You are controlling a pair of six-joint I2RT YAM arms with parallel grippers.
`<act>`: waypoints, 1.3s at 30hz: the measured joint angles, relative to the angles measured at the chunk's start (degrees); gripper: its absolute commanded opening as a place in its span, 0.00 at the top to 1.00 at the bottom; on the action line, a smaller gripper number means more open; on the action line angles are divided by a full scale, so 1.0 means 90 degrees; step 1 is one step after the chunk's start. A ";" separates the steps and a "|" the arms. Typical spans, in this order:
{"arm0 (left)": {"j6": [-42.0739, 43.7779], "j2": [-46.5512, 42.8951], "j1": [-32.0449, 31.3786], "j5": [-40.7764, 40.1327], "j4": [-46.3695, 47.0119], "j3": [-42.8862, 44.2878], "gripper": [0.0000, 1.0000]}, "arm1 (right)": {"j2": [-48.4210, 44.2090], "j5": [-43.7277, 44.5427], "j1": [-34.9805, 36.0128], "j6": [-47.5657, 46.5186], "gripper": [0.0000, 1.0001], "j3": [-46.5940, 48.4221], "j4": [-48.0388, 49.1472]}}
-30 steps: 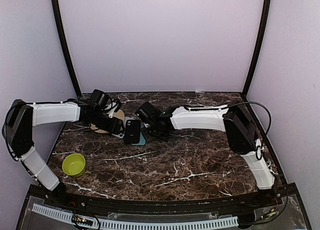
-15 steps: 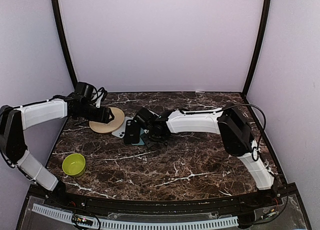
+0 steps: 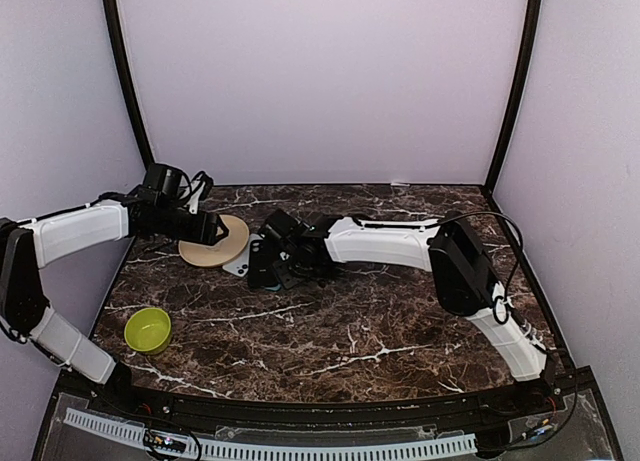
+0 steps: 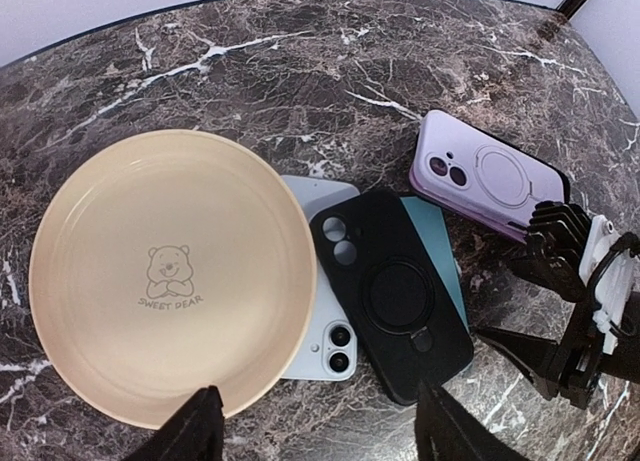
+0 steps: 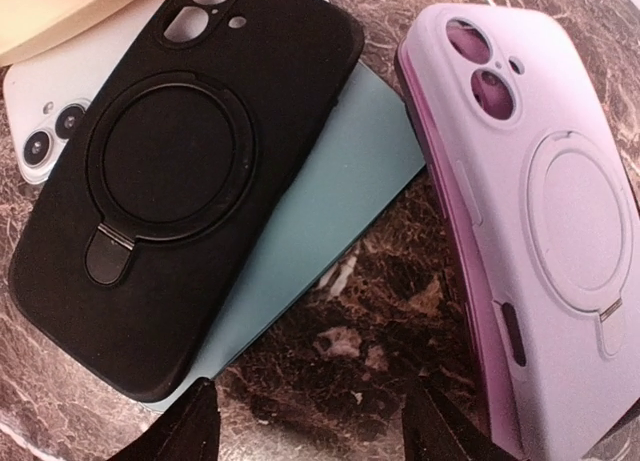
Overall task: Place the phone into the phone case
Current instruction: Adjust the phone case at the center of the board.
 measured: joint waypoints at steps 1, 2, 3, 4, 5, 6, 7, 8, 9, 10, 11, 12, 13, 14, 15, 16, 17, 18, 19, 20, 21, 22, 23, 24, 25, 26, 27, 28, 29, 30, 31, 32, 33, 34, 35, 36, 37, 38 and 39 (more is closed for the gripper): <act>-0.0027 -0.0019 0.0000 0.0019 0.0056 -0.0039 0.45 | -0.0032 0.0019 0.0000 0.0027 0.37 -0.0075 0.0058; -0.0078 -0.0032 -0.0002 0.0063 0.0087 -0.0078 0.51 | -0.0046 0.0029 -0.0002 0.0078 0.38 -0.0136 0.0070; -0.0107 -0.0024 -0.0017 0.0117 0.0102 -0.0109 0.54 | -0.0049 0.0029 -0.0007 0.0119 0.40 -0.0155 0.0068; -0.0187 0.0002 -0.0036 0.0151 0.0092 -0.0129 0.57 | -0.0046 0.0002 -0.0027 0.0163 0.43 -0.0158 0.0061; -0.0219 0.0053 -0.0100 0.0177 0.0053 -0.0131 0.58 | -0.0046 -0.0019 -0.0046 0.0199 0.46 -0.0158 0.0049; -0.0240 0.0114 -0.0199 0.0204 0.0046 -0.0138 0.60 | -0.0046 -0.0049 -0.0058 0.0260 0.47 -0.0155 0.0070; -0.0301 0.0170 -0.0340 0.0214 0.0046 -0.0165 0.63 | -0.0046 -0.0075 -0.0073 0.0308 0.49 -0.0155 0.0114; -0.0367 0.0204 -0.0483 0.0223 0.0063 -0.0221 0.65 | -0.0046 -0.0117 -0.0102 0.0367 0.50 -0.0182 0.0187; -0.0432 0.0226 -0.0663 0.0233 0.0070 -0.0316 0.69 | -0.0056 -0.0168 -0.0138 0.0423 0.52 -0.0250 0.0284; -0.0515 0.0245 -0.0797 0.0243 0.0073 -0.0413 0.70 | -0.0083 -0.0219 -0.0182 0.0466 0.54 -0.0367 0.0401; -0.0617 0.0279 -0.0913 0.0253 0.0070 -0.0498 0.74 | -0.0107 -0.0274 -0.0236 0.0510 0.55 -0.0493 0.0478; -0.0685 0.0323 -0.1001 0.0279 0.0070 -0.0561 0.74 | -0.0126 -0.0340 -0.0289 0.0534 0.56 -0.0597 0.0539; -0.0784 0.0391 -0.1061 0.0299 0.0063 -0.0612 0.75 | -0.0160 -0.0423 -0.0355 0.0573 0.56 -0.0699 0.0661; -0.0857 0.0483 -0.1073 0.0282 0.0056 -0.0636 0.76 | -0.0192 -0.0503 -0.0420 0.0578 0.56 -0.0741 0.0724; -0.0937 0.0578 -0.1069 0.0238 0.0046 -0.0639 0.76 | -0.0197 -0.0580 -0.0486 0.0563 0.57 -0.0758 0.0765; -0.0993 0.0656 -0.1061 0.0189 0.0053 -0.0639 0.76 | -0.0197 -0.0610 -0.0529 0.0532 0.57 -0.0767 0.0806; -0.1047 0.0750 -0.1052 0.0168 0.0061 -0.0639 0.77 | -0.0197 -0.0646 -0.0580 0.0508 0.57 -0.0772 0.0835; -0.1083 0.0843 -0.1044 0.0119 0.0061 -0.0639 0.78 | -0.0197 -0.0663 -0.0631 0.0459 0.57 -0.0772 0.0845; -0.1137 0.0952 -0.1030 0.0073 0.0058 -0.0639 0.78 | -0.0197 -0.0687 -0.0682 0.0389 0.57 -0.0775 0.0857; -0.1171 0.1032 -0.1025 0.0049 0.0056 -0.0639 0.78 | -0.0197 -0.0690 -0.0724 0.0376 0.56 -0.0775 0.0857; -0.1200 0.1137 -0.1025 0.0029 0.0056 -0.0639 0.79 | -0.0194 -0.0719 -0.0775 0.0342 0.56 -0.0775 0.0867; -0.1226 0.1217 -0.1025 0.0015 0.0053 -0.0639 0.80 | -0.0194 -0.0738 -0.0818 0.0291 0.56 -0.0775 0.0884; -0.1243 0.1324 -0.1025 0.0010 0.0053 -0.0639 0.81 | -0.0189 -0.0741 -0.0867 0.0243 0.55 -0.0775 0.0891; -0.1265 0.1418 -0.1025 -0.0007 0.0053 -0.0639 0.82 | -0.0189 -0.0731 -0.0906 0.0197 0.55 -0.0772 0.0894; -0.1273 0.1530 -0.1025 -0.0034 0.0051 -0.0639 0.83 | -0.0177 -0.0716 -0.0952 0.0143 0.55 -0.0755 0.0884; -0.1282 0.1634 -0.1027 -0.0073 0.0053 -0.0636 0.83 | -0.0160 -0.0692 -0.0993 0.0087 0.55 -0.0731 0.0882; -0.1287 0.1693 -0.1025 -0.0100 0.0061 -0.0571 0.83 | -0.0131 -0.0668 -0.1030 0.0044 0.55 -0.0687 0.0874; -0.1287 0.1763 -0.1025 -0.0121 0.0056 -0.0503 0.83 | -0.0109 -0.0658 -0.1064 0.0005 0.55 -0.0631 0.0894; -0.1287 0.1851 -0.1020 -0.0160 0.0061 -0.0396 0.83 | -0.0090 -0.0663 -0.1095 -0.0036 0.55 -0.0588 0.0894; -0.1287 0.1936 -0.1020 -0.0180 0.0078 -0.0299 0.83 | -0.0061 -0.0678 -0.1122 -0.0073 0.54 -0.0554 0.0894; -0.1287 0.2018 -0.1020 -0.0199 0.0109 -0.0221 0.82 | -0.0022 -0.0695 -0.1144 -0.0100 0.54 -0.0510 0.0894; -0.1287 0.2091 -0.1020 -0.0219 0.0129 -0.0134 0.82 | 0.0019 -0.0704 -0.1156 -0.0136 0.54 -0.0454 0.0899; -0.1285 0.2169 -0.1020 -0.0231 0.0134 -0.0051 0.82 | 0.0046 -0.0712 -0.1158 -0.0153 0.54 -0.0418 0.0903; -0.1282 0.2268 -0.1020 -0.0248 0.0143 0.0073 0.81 | 0.0075 -0.0709 -0.1161 -0.0180 0.53 -0.0374 0.0901; -0.1277 0.2358 -0.1020 -0.0253 0.0143 0.0182 0.81 | 0.0087 -0.0714 -0.1161 -0.0197 0.53 -0.0357 0.0920; -0.1258 0.2504 -0.1025 -0.0248 0.0165 0.0357 0.79 | 0.0095 -0.0712 -0.1161 -0.0211 0.53 -0.0357 0.0933; -0.1231 0.2618 -0.1032 -0.0238 0.0211 0.0481 0.78 | 0.0095 -0.0721 -0.1161 -0.0228 0.53 -0.0357 0.0947; -0.1202 0.2725 -0.1049 -0.0216 0.0262 0.0602 0.77 | 0.0097 -0.0726 -0.1161 -0.0236 0.53 -0.0357 0.0964; -0.1173 0.2788 -0.1056 -0.0194 0.0299 0.0673 0.77 | 0.0097 -0.0733 -0.1163 -0.0238 0.53 -0.0357 0.0974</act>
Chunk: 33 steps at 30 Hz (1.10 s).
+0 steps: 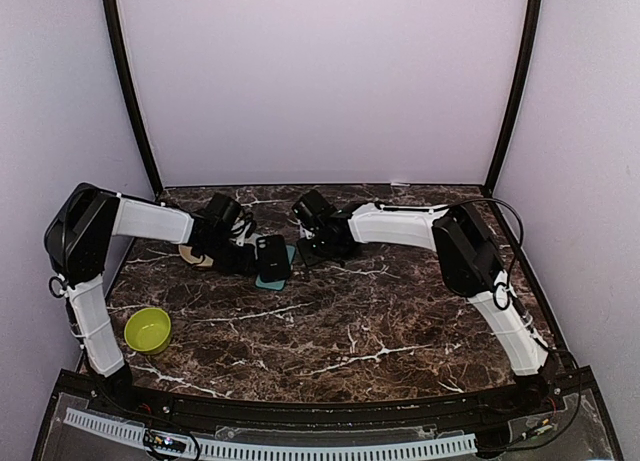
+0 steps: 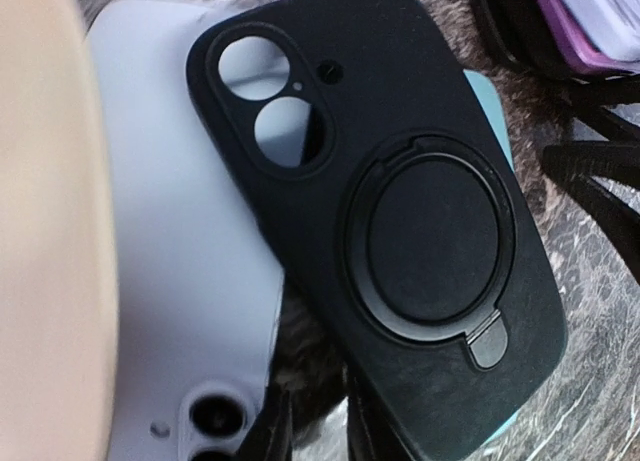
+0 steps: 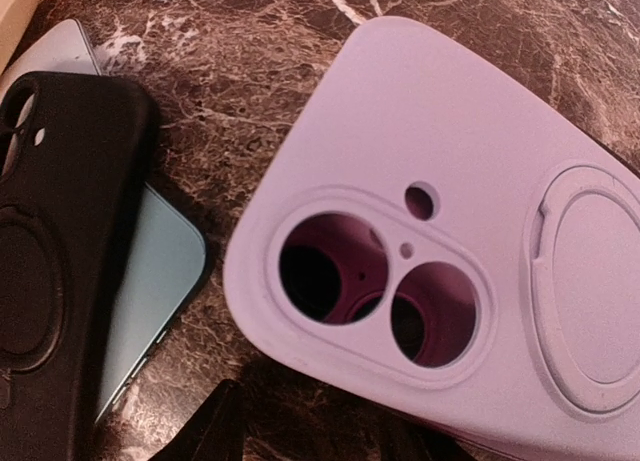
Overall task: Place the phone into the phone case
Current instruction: Adjust the phone case at the center of the board.
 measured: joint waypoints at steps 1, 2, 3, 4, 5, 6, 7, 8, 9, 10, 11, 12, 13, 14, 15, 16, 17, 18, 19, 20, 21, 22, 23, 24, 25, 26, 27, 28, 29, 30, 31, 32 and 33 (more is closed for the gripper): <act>0.0046 0.0061 -0.0017 0.0029 0.0061 0.0063 0.76 | 0.0000 -0.0002 0.0000 -0.0007 0.53 0.0000 0.0005; 0.0092 0.0114 -0.0041 0.0070 0.0126 0.0109 0.75 | 0.0000 -0.0002 -0.0002 -0.0010 0.53 -0.0002 0.0007; 0.0136 0.0146 -0.0070 0.0083 0.0182 0.0136 0.74 | 0.0000 0.0000 -0.0005 -0.0010 0.53 -0.0012 0.0015; 0.0187 0.0187 -0.0104 0.0117 0.0245 0.0170 0.74 | -0.0005 0.0005 -0.0007 -0.0002 0.52 -0.0034 0.0036; 0.0248 0.0253 -0.0165 0.0153 0.0323 0.0228 0.74 | -0.0053 0.0024 -0.0012 0.0012 0.52 -0.0138 0.0109; 0.0282 0.0308 -0.0211 0.0172 0.0357 0.0284 0.73 | -0.0112 0.0046 -0.0019 0.0036 0.52 -0.0240 0.0163; 0.0311 0.0384 -0.0267 0.0199 0.0389 0.0369 0.72 | -0.0209 0.0083 -0.0034 0.0056 0.51 -0.0403 0.0209; 0.0340 0.0474 -0.0338 0.0219 0.0393 0.0493 0.71 | -0.0311 0.0119 -0.0056 0.0080 0.51 -0.0559 0.0228; 0.0355 0.0571 -0.0401 0.0248 0.0406 0.0614 0.71 | -0.0483 0.0160 -0.0095 0.0090 0.50 -0.0823 0.0245; 0.0374 0.0663 -0.0466 0.0274 0.0415 0.0741 0.70 | -0.0641 0.0223 -0.0129 0.0107 0.49 -0.1042 0.0223; 0.0403 0.0753 -0.0532 0.0294 0.0440 0.0850 0.69 | -0.0804 0.0274 -0.0170 0.0114 0.49 -0.1256 0.0243; 0.0420 0.0811 -0.0588 0.0311 0.0471 0.0920 0.69 | -0.0940 0.0318 -0.0202 0.0121 0.48 -0.1416 0.0248; 0.0440 0.0865 -0.0656 0.0311 0.0488 0.0996 0.68 | -0.1115 0.0376 -0.0245 0.0134 0.47 -0.1605 0.0257; 0.0449 0.0889 -0.0692 0.0333 0.0500 0.1020 0.68 | -0.1234 0.0418 -0.0262 0.0141 0.46 -0.1702 0.0248; 0.0466 0.0928 -0.0741 0.0350 0.0505 0.1081 0.68 | -0.1372 0.0464 -0.0296 0.0158 0.46 -0.1807 0.0250; 0.0466 0.0957 -0.0772 0.0381 0.0508 0.1122 0.68 | -0.1462 0.0495 -0.0316 0.0168 0.45 -0.1853 0.0238; 0.0469 0.0998 -0.0809 0.0420 0.0503 0.1180 0.68 | -0.1569 0.0551 -0.0330 0.0182 0.43 -0.1921 0.0262; 0.0466 0.1030 -0.0838 0.0449 0.0500 0.1229 0.68 | -0.1666 0.0568 -0.0335 0.0192 0.41 -0.1994 0.0274; 0.0469 0.1047 -0.0857 0.0466 0.0493 0.1265 0.68 | -0.1802 0.0546 -0.0333 0.0199 0.38 -0.2157 0.0347; 0.0471 0.1069 -0.0869 0.0478 0.0459 0.1304 0.68 | -0.1948 0.0495 -0.0325 0.0214 0.34 -0.2339 0.0410; 0.0483 0.1073 -0.0869 0.0486 0.0408 0.1338 0.67 | -0.2084 0.0413 -0.0316 0.0238 0.27 -0.2528 0.0478; 0.0488 0.1078 -0.0865 0.0493 0.0350 0.1372 0.67 | -0.2200 0.0338 -0.0304 0.0289 0.19 -0.2708 0.0546; 0.0488 0.1086 -0.0843 0.0510 0.0262 0.1421 0.67 | -0.2319 0.0236 -0.0282 0.0325 0.10 -0.2907 0.0644; 0.0486 0.1090 -0.0816 0.0554 0.0175 0.1494 0.67 | -0.2421 0.0141 -0.0245 0.0369 0.03 -0.3099 0.0755; 0.0476 0.1090 -0.0789 0.0576 0.0114 0.1540 0.66 | -0.2477 0.0087 -0.0197 0.0432 0.02 -0.3225 0.0821; 0.0459 0.1090 -0.0736 0.0610 0.0015 0.1603 0.65 | -0.2514 0.0049 -0.0124 0.0398 0.01 -0.3349 0.0928; 0.0437 0.1090 -0.0673 0.0651 -0.0058 0.1654 0.63 | -0.2516 -0.0015 -0.0027 0.0321 0.01 -0.3417 0.1013; 0.0418 0.1088 -0.0605 0.0690 -0.0087 0.1671 0.62 | -0.2494 -0.0100 0.0073 0.0279 0.01 -0.3444 0.1071; 0.0401 0.1076 -0.0522 0.0729 -0.0119 0.1671 0.59 | -0.2470 -0.0194 0.0146 0.0211 0.01 -0.3444 0.1122; 0.0391 0.1059 -0.0435 0.0755 -0.0153 0.1671 0.58 | -0.2443 -0.0270 0.0199 0.0136 0.01 -0.3436 0.1168; 0.0391 0.1035 -0.0379 0.0770 -0.0197 0.1666 0.55 | -0.2397 -0.0364 0.0250 0.0022 0.01 -0.3390 0.1214; 0.0389 0.0986 -0.0306 0.0792 -0.0243 0.1654 0.53 | -0.2305 -0.0459 0.0272 -0.0085 0.01 -0.3288 0.1236; 0.0391 0.0901 -0.0221 0.0811 -0.0291 0.1627 0.49 | -0.2195 -0.0503 0.0257 -0.0189 0.01 -0.3162 0.1241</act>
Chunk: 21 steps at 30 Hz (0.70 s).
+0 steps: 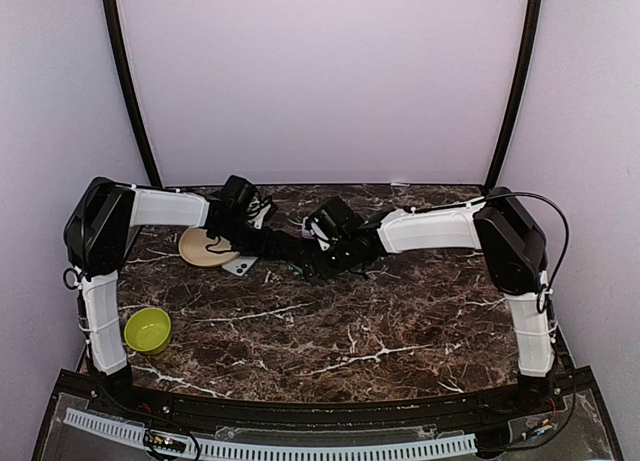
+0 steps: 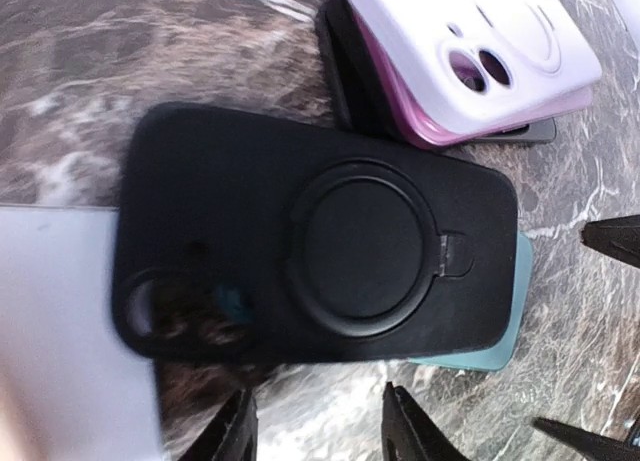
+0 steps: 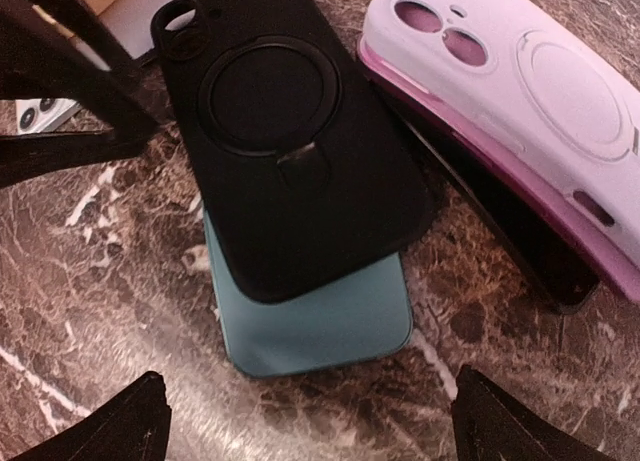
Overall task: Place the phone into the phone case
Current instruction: Adjust the phone case at the center of the board.
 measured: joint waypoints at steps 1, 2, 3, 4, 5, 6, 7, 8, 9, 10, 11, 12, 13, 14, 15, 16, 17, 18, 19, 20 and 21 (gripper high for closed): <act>0.0010 -0.0078 0.0051 0.0015 -0.0046 -0.0012 0.47 | 0.0109 -0.0024 -0.0044 -0.0090 0.01 0.0134 -0.0024; 0.0007 -0.0180 0.0109 0.0051 -0.0117 -0.0029 0.43 | 0.0216 -0.0032 -0.0100 -0.0182 0.01 0.0255 -0.0046; 0.0017 -0.0299 0.0146 0.0083 -0.0163 -0.0061 0.40 | 0.0294 -0.0034 -0.0153 -0.0243 0.01 0.0325 -0.0053; 0.0032 -0.0415 0.0163 0.0117 -0.0194 -0.0087 0.37 | 0.0364 -0.0051 -0.0199 -0.0325 0.01 0.0386 -0.0070; 0.0051 -0.0512 0.0168 0.0146 -0.0216 -0.0109 0.36 | 0.0427 -0.0073 -0.0240 -0.0379 0.01 0.0442 -0.0117; 0.0070 -0.0624 0.0168 0.0185 -0.0250 -0.0136 0.33 | 0.0493 -0.0100 -0.0284 -0.0437 0.02 0.0488 -0.0160; 0.0095 -0.0726 0.0168 0.0216 -0.0296 -0.0153 0.32 | 0.0546 -0.0134 -0.0308 -0.0481 0.01 0.0520 -0.0192; 0.0129 -0.0809 0.0168 0.0245 -0.0330 -0.0155 0.32 | 0.0585 -0.0172 -0.0313 -0.0510 0.02 0.0537 -0.0221; 0.0148 -0.0855 0.0168 0.0262 -0.0347 -0.0155 0.31 | 0.0617 -0.0233 -0.0313 -0.0534 0.01 0.0561 -0.0231; 0.0177 -0.0908 0.0168 0.0277 -0.0372 -0.0155 0.31 | 0.0641 -0.0282 -0.0299 -0.0546 0.01 0.0605 -0.0245; 0.0202 -0.0937 0.0170 0.0289 -0.0406 -0.0155 0.31 | 0.0675 -0.0306 -0.0274 -0.0566 0.01 0.0665 -0.0282; 0.0240 -0.0950 0.0170 0.0294 -0.0432 -0.0155 0.31 | 0.0726 -0.0350 -0.0248 -0.0585 0.01 0.0746 -0.0316; 0.0260 -0.0950 0.0170 0.0296 -0.0457 -0.0155 0.31 | 0.0787 -0.0379 -0.0231 -0.0593 0.01 0.0821 -0.0340; 0.0279 -0.0950 0.0175 0.0296 -0.0493 -0.0155 0.31 | 0.0869 -0.0403 -0.0214 -0.0610 0.01 0.0930 -0.0369; 0.0296 -0.0950 0.0182 0.0301 -0.0534 -0.0155 0.31 | 0.0952 -0.0410 -0.0199 -0.0648 0.01 0.1027 -0.0379; 0.0313 -0.0950 0.0187 0.0311 -0.0556 -0.0155 0.31 | 0.1020 -0.0384 -0.0182 -0.0648 0.02 0.1120 -0.0384; 0.0325 -0.0950 0.0189 0.0318 -0.0559 -0.0155 0.31 | 0.1061 -0.0379 -0.0170 -0.0658 0.03 0.1188 -0.0401; 0.0338 -0.0950 0.0192 0.0325 -0.0563 -0.0155 0.31 | 0.1124 -0.0352 -0.0141 -0.0661 0.05 0.1304 -0.0476; 0.0350 -0.0950 0.0197 0.0333 -0.0576 -0.0155 0.31 | 0.1168 -0.0330 -0.0138 -0.0668 0.08 0.1370 -0.0510; 0.0357 -0.0950 0.0199 0.0335 -0.0585 -0.0155 0.31 | 0.1222 -0.0294 -0.0131 -0.0675 0.12 0.1452 -0.0554; 0.0362 -0.0950 0.0204 0.0335 -0.0597 -0.0155 0.32 | 0.1260 -0.0270 -0.0126 -0.0675 0.16 0.1518 -0.0576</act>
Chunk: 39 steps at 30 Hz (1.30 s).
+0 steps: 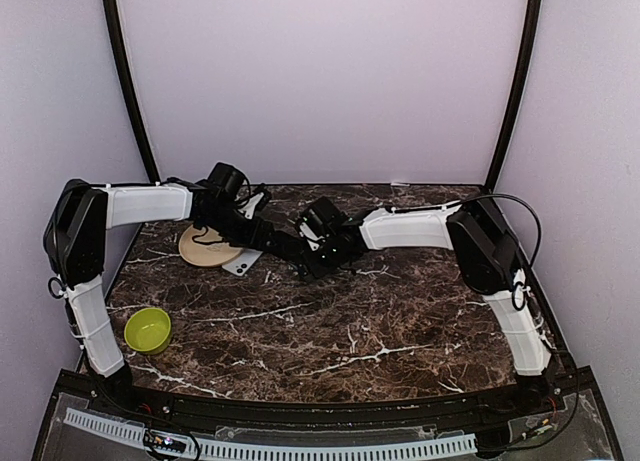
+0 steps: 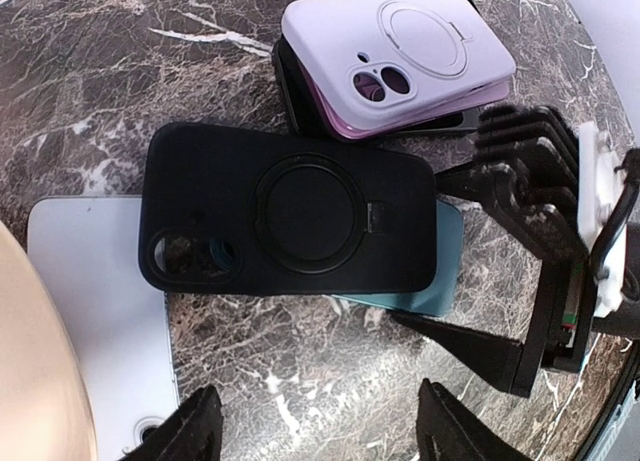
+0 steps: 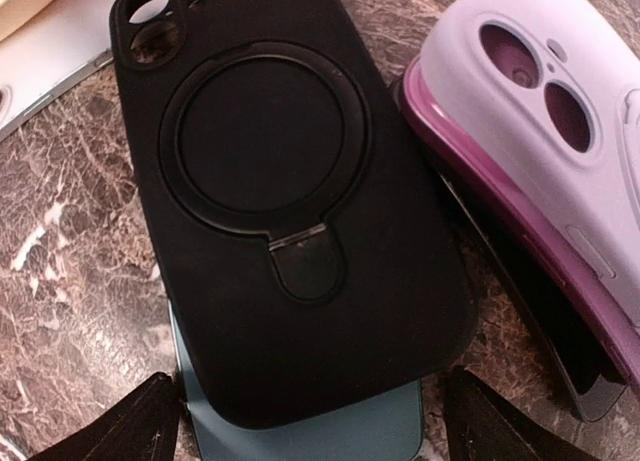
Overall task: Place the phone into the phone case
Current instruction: Adjust the phone case at the center of the board.
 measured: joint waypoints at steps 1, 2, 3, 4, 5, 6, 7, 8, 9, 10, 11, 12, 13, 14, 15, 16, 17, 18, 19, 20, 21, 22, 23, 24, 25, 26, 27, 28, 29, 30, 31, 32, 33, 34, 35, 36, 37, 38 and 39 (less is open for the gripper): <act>0.0005 0.0000 0.0010 0.0000 -0.0012 -0.0002 0.32 | 0.0022 0.0017 0.0000 0.0005 0.19 0.0029 -0.0015; 0.0017 -0.0002 0.0012 0.0000 -0.0022 -0.0010 0.32 | 0.0027 0.0034 0.0000 0.0019 0.22 0.0039 -0.0022; 0.0027 -0.0002 0.0015 -0.0002 -0.0022 -0.0022 0.32 | 0.0027 0.0034 0.0002 0.0036 0.26 0.0039 -0.0034; 0.0044 -0.0002 0.0015 -0.0002 -0.0034 -0.0034 0.32 | 0.0027 0.0049 0.0005 0.0056 0.29 0.0036 -0.0044; 0.0051 -0.0002 0.0015 -0.0005 -0.0053 -0.0046 0.32 | 0.0024 0.0049 0.0005 0.0075 0.32 0.0036 -0.0044; 0.0066 -0.0002 0.0015 -0.0005 -0.0068 -0.0051 0.32 | 0.0012 0.0044 0.0007 0.0102 0.36 0.0034 -0.0044; 0.0078 -0.0005 0.0017 -0.0005 -0.0085 -0.0056 0.32 | -0.0022 0.0027 0.0012 0.0155 0.39 0.0012 -0.0039; 0.0092 -0.0005 0.0019 -0.0005 -0.0097 -0.0056 0.32 | -0.0066 -0.0005 0.0015 0.0197 0.40 -0.0041 -0.0034; 0.0102 -0.0007 0.0019 -0.0005 -0.0104 -0.0056 0.32 | -0.0107 -0.0041 0.0019 0.0221 0.41 -0.0109 -0.0034; 0.0114 -0.0010 0.0019 -0.0007 -0.0112 -0.0056 0.32 | -0.0158 -0.0092 0.0022 0.0223 0.42 -0.0175 -0.0032; 0.0124 -0.0015 0.0019 -0.0007 -0.0124 -0.0056 0.32 | -0.0223 -0.0148 0.0024 0.0236 0.43 -0.0255 -0.0032; 0.0148 -0.0036 0.0019 -0.0012 -0.0151 -0.0061 0.32 | -0.0299 -0.0187 0.0027 0.0228 0.44 -0.0325 -0.0119; 0.0165 -0.0068 0.0019 -0.0019 -0.0177 -0.0075 0.32 | -0.0386 -0.0284 0.0024 0.0228 0.44 -0.0415 -0.0262; 0.0182 -0.0102 0.0019 -0.0022 -0.0204 -0.0083 0.32 | -0.0401 -0.0296 0.0027 0.0209 0.44 -0.0430 -0.0294; 0.0202 -0.0153 0.0019 -0.0027 -0.0219 -0.0092 0.32 | -0.0444 -0.0350 0.0029 0.0209 0.44 -0.0454 -0.0393; 0.0221 -0.0214 0.0019 -0.0027 -0.0243 -0.0107 0.32 | -0.0495 -0.0369 0.0032 0.0197 0.43 -0.0495 -0.0505; 0.0236 -0.0270 0.0019 -0.0027 -0.0265 -0.0112 0.32 | -0.0539 -0.0384 0.0032 0.0189 0.42 -0.0556 -0.0644; 0.0248 -0.0328 0.0019 -0.0029 -0.0284 -0.0121 0.32 | -0.0619 -0.0379 0.0041 0.0172 0.42 -0.0690 -0.0733; 0.0260 -0.0389 0.0019 -0.0032 -0.0289 -0.0136 0.32 | -0.0724 -0.0376 0.0053 0.0158 0.42 -0.0811 -0.0821; 0.0270 -0.0474 0.0019 -0.0034 -0.0284 -0.0177 0.32 | -0.0843 -0.0355 0.0073 0.0160 0.41 -0.0976 -0.0916; 0.0277 -0.0539 0.0019 -0.0036 -0.0282 -0.0226 0.32 | -0.0974 -0.0345 0.0100 0.0165 0.41 -0.1146 -0.1018; 0.0282 -0.0622 0.0019 -0.0036 -0.0272 -0.0291 0.32 | -0.1083 -0.0323 0.0119 0.0172 0.41 -0.1294 -0.1088; 0.0282 -0.0695 0.0019 -0.0032 -0.0267 -0.0355 0.32 | -0.1224 -0.0301 0.0151 0.0187 0.41 -0.1474 -0.1173; 0.0282 -0.0746 0.0019 -0.0027 -0.0250 -0.0413 0.33 | -0.1350 -0.0294 0.0180 0.0209 0.41 -0.1642 -0.1248; 0.0282 -0.0760 0.0019 -0.0017 -0.0245 -0.0442 0.33 | -0.1457 -0.0296 0.0194 0.0231 0.41 -0.1780 -0.1311; 0.0277 -0.0758 0.0019 -0.0005 -0.0238 -0.0452 0.34 | -0.1525 -0.0299 0.0197 0.0243 0.40 -0.1868 -0.1353; 0.0267 -0.0738 0.0019 0.0000 -0.0245 -0.0454 0.34 | -0.1571 -0.0299 0.0199 0.0272 0.34 -0.1926 -0.1411; 0.0260 -0.0724 0.0019 0.0002 -0.0245 -0.0454 0.34 | -0.1579 -0.0299 0.0197 0.0308 0.22 -0.1926 -0.1416; 0.0253 -0.0702 0.0019 0.0005 -0.0243 -0.0454 0.34 | -0.1576 -0.0299 0.0189 0.0340 0.08 -0.1899 -0.1418; 0.0253 -0.0680 0.0019 0.0005 -0.0250 -0.0454 0.34 | -0.1552 -0.0306 0.0182 0.0425 0.02 -0.1843 -0.1440; 0.0253 -0.0648 0.0019 0.0002 -0.0255 -0.0454 0.34 | -0.1467 -0.0270 0.0170 0.0449 0.02 -0.1651 -0.1511; 0.0253 -0.0622 0.0019 -0.0002 -0.0265 -0.0454 0.34 | -0.1365 -0.0243 0.0168 0.0503 0.01 -0.1460 -0.1511; 0.0255 -0.0590 0.0019 -0.0005 -0.0272 -0.0454 0.34 | -0.1263 -0.0226 0.0168 0.0559 0.02 -0.1268 -0.1508; 0.0257 -0.0566 0.0019 -0.0007 -0.0287 -0.0454 0.34 | -0.1129 -0.0206 0.0170 0.0607 0.02 -0.1015 -0.1491; 0.0260 -0.0546 0.0019 -0.0012 -0.0299 -0.0454 0.34 | -0.0993 -0.0182 0.0182 0.0663 0.01 -0.0784 -0.1445; 0.0260 -0.0539 0.0019 -0.0017 -0.0306 -0.0454 0.34 | -0.0862 -0.0153 0.0187 0.0719 0.01 -0.0563 -0.1413; 0.0262 -0.0534 0.0019 -0.0022 -0.0306 -0.0454 0.34 | -0.0731 -0.0129 0.0197 0.0794 0.02 -0.0340 -0.1399; 0.0262 -0.0534 0.0019 -0.0022 -0.0306 -0.0454 0.34 | -0.0624 -0.0104 0.0206 0.0852 0.01 -0.0177 -0.1399; 0.0265 -0.0534 0.0019 -0.0019 -0.0301 -0.0454 0.34 | -0.0476 -0.0061 0.0226 0.0937 0.01 0.0058 -0.1428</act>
